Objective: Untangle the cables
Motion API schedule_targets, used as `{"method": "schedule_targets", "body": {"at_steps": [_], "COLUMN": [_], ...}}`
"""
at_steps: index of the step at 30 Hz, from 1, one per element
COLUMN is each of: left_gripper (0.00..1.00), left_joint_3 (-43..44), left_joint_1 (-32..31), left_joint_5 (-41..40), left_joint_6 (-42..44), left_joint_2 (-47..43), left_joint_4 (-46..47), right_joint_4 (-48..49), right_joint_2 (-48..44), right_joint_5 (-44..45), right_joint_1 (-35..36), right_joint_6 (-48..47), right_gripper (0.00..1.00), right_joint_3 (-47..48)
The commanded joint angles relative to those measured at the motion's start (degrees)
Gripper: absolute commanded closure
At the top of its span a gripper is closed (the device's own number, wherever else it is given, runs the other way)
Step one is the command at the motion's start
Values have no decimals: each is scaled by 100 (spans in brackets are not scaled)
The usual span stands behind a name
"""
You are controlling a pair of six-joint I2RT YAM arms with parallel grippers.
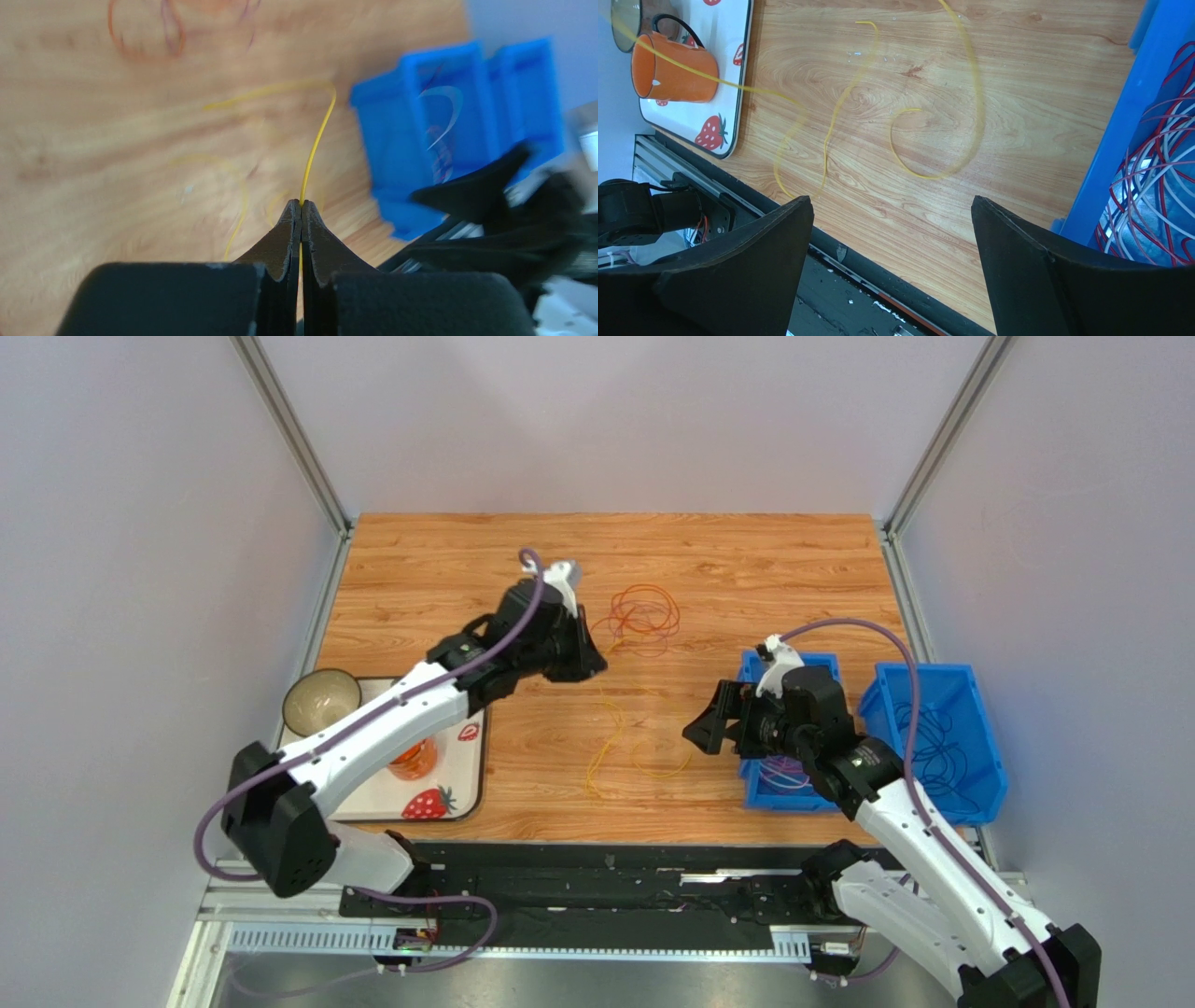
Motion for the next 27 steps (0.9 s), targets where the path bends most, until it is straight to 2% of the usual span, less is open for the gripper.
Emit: {"method": "schedule_targets", "body": {"at_steps": [1, 13, 14, 16, 17, 20, 22, 23, 27], "left_gripper": [100, 100, 97, 84, 73, 56, 50, 33, 29], "left_joint_3": [-219, -299, -186, -106, -79, -105, -123, -166, -219], "left_joint_1": [-198, -427, -427, -427, -427, -427, -427, -436, -366], "left_joint_5": [459, 722, 697, 373, 250, -208, -550, -665, -1244], "left_joint_6": [31, -216, -172, -154, -128, -75, -14, 30, 154], "left_joint_2": [192, 1255, 1309, 1318, 1283, 959, 678, 572, 71], "left_joint_4": [82, 171, 66, -347, -462, -892, -1174, -1262, -2016], "right_joint_4": [-130, -165, -139, -147, -182, -270, -341, -445, -692], "right_joint_2": [-190, -234, -217, -164, -129, 73, 248, 467, 1153], "right_joint_5": [104, -72, -81, -98, -64, 103, 313, 402, 867], "right_joint_1": [9, 9, 9, 9, 17, 35, 79, 140, 509], "right_joint_6": [38, 231, 232, 232, 223, 153, 74, -5, -286], "right_gripper": [12, 12, 12, 12, 12, 13, 14, 14, 15], "right_joint_3": [356, 242, 224, 224, 241, 364, 470, 653, 1154]}}
